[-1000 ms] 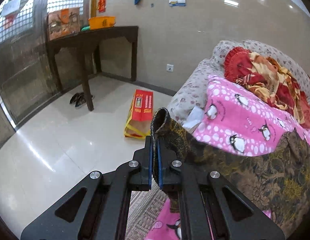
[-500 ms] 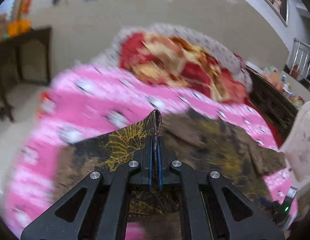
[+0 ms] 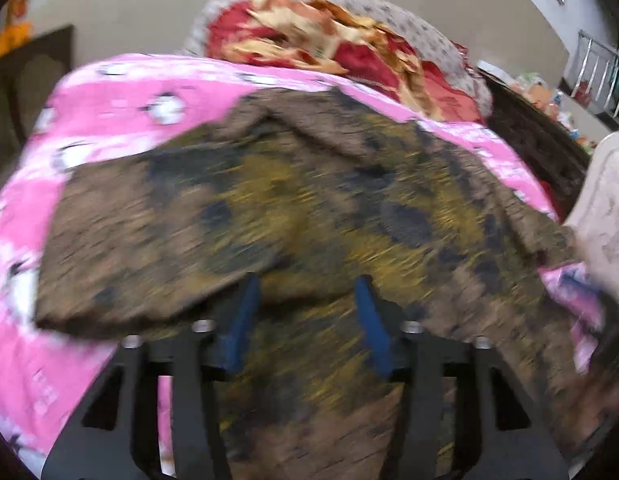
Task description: Fold small clothes
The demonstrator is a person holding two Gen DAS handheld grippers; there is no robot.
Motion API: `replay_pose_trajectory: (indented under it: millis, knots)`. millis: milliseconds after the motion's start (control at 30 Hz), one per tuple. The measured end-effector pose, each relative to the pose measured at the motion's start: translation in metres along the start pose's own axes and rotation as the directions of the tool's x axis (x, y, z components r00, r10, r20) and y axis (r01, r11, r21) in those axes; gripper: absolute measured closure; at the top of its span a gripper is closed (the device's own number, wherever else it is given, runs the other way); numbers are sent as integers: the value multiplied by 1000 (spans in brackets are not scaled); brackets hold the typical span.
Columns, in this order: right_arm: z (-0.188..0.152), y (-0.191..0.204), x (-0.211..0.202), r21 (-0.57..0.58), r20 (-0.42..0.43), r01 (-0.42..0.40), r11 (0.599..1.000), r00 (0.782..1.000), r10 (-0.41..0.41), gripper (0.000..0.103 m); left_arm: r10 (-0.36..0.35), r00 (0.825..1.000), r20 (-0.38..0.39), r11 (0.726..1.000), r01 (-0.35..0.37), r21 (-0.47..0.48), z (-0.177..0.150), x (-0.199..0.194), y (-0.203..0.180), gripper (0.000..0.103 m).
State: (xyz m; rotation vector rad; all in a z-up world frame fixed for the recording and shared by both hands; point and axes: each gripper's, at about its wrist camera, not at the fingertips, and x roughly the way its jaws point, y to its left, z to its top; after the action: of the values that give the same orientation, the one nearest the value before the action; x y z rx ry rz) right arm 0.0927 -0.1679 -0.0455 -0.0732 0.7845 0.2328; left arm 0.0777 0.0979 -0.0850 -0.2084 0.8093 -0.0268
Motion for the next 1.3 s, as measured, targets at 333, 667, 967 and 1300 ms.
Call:
replay_pose_trajectory:
  millis: [333, 667, 967, 1300]
  knots:
    - [52, 102, 119, -41, -174, -452, 891, 882, 439, 58, 92, 996, -7, 971, -91, -221, -36, -6, 49, 51]
    - [48, 103, 158, 129, -198, -634, 763, 737, 646, 58, 106, 994, -10, 969, -106, -225, -27, 1, 49, 51]
    - [68, 61, 107, 144, -40, -661, 736, 740, 672, 99, 114, 993, -11, 969, -114, -219, -26, 3, 49, 51]
    - [39, -119, 78, 281, -118, -307, 909, 929, 350, 99, 124, 992, -14, 969, -124, -212, -26, 4, 46, 51]
